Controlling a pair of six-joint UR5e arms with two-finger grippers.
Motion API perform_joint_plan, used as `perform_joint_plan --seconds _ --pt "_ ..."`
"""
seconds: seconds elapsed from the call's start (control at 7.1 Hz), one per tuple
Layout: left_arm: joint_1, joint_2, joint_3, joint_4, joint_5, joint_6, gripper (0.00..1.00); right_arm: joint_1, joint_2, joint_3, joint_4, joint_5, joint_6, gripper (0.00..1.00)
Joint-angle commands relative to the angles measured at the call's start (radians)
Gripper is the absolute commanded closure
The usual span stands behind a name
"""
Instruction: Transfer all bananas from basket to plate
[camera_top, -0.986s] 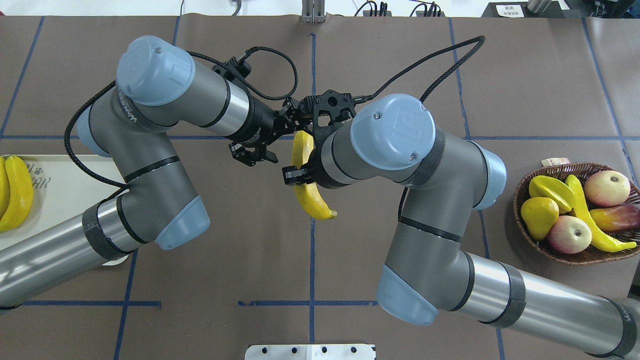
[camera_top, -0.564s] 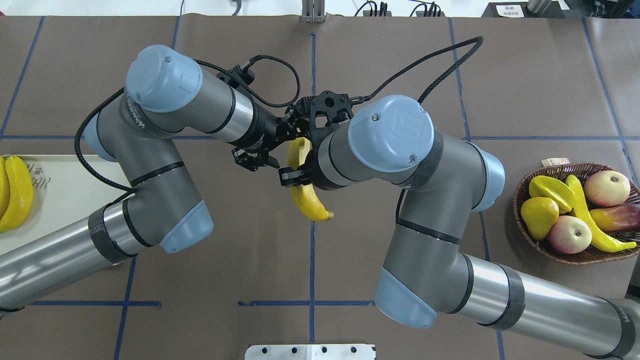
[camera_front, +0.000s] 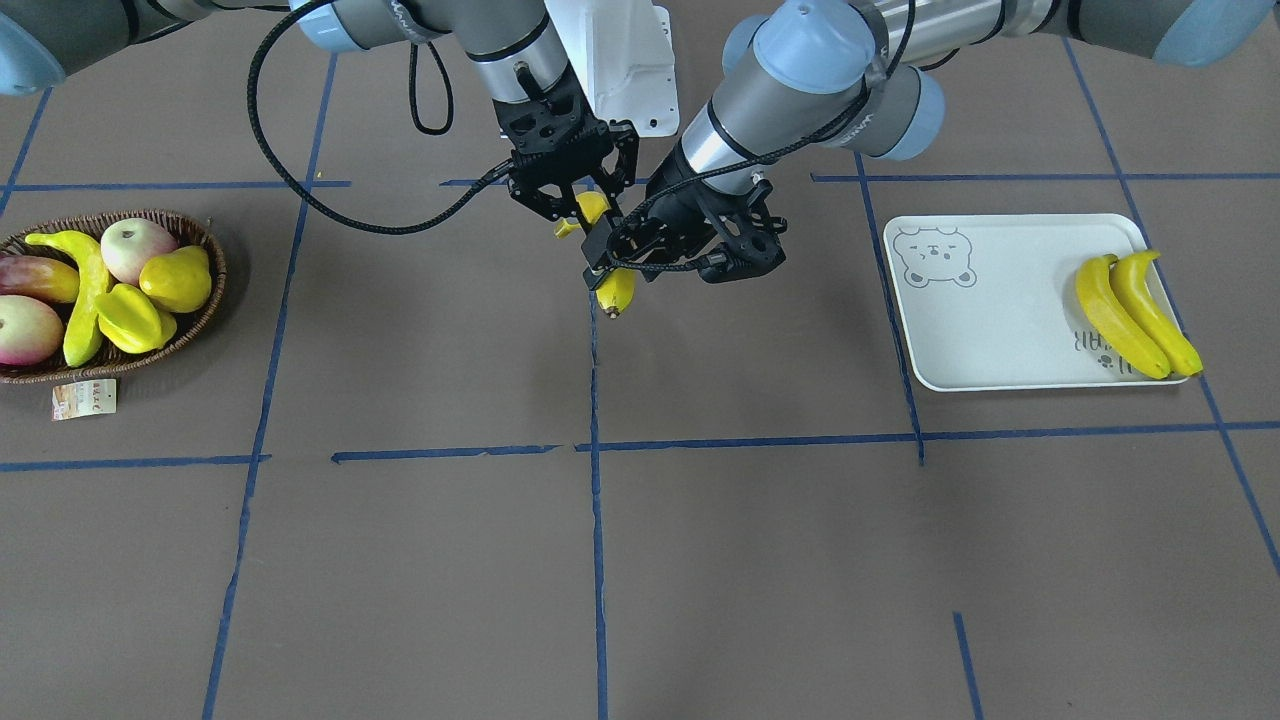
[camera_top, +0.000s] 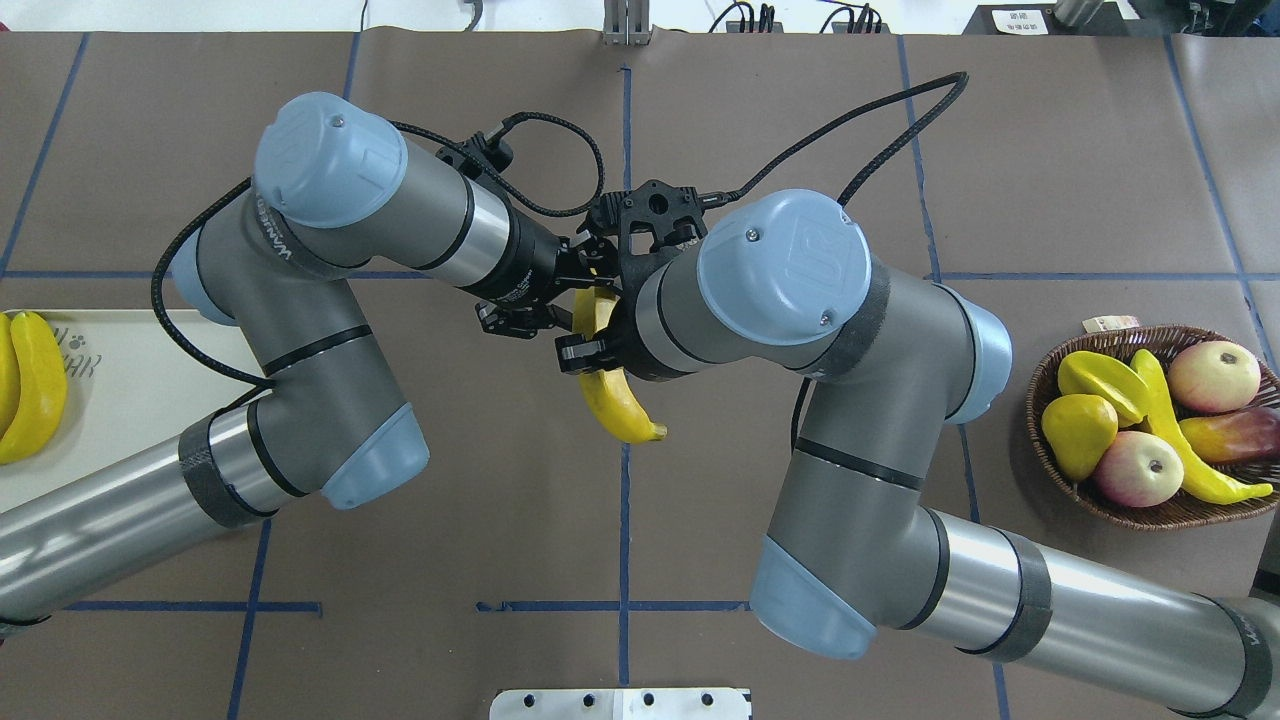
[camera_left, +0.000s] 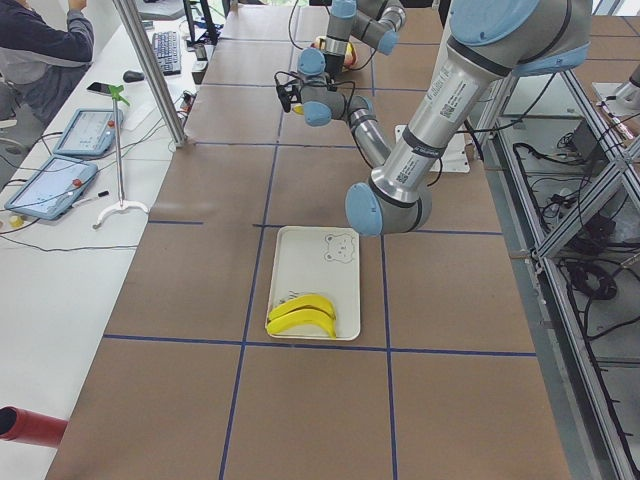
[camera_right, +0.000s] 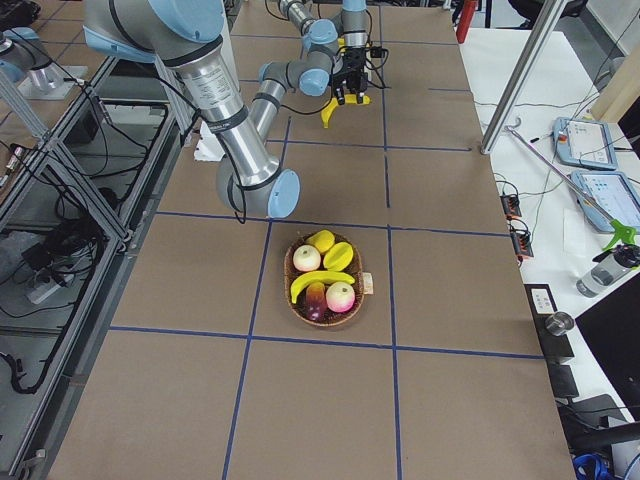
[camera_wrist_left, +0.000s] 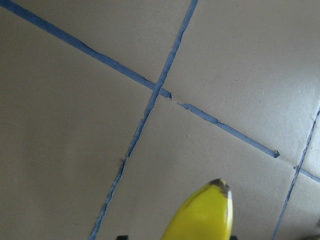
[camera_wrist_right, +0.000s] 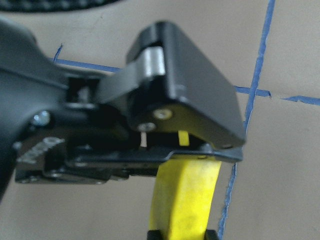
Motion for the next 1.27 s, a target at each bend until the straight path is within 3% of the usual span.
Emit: perform_joint_plan --seconds 0.0,0.14,0.28,0.99,1.13 --pt "0.005 0.001 -0.008 -0.006 -0.002 0.004 1.0 0.0 0.0 -0.002 0.008 0.001 0.0 0.73" --pt "0.005 0.003 -0.012 -0.006 -0.002 0.006 1.0 0.0 -0.001 -0.002 0.011 0.001 0.0 0.24" --pt "0.004 0.007 -0.012 -0.006 -0.002 0.007 1.0 0.002 -0.001 -0.002 0.013 0.001 0.0 0.01" --pt "-0.042 0.032 -0.014 0.004 -0.012 0.018 1.0 0.015 -0.044 0.071 0.0 0.014 -0.005 0.0" --pt "-0.097 0.07 -0.016 0.003 -0.084 0.019 1.0 0.052 -0.084 0.104 0.0 0.077 -0.005 0.0"
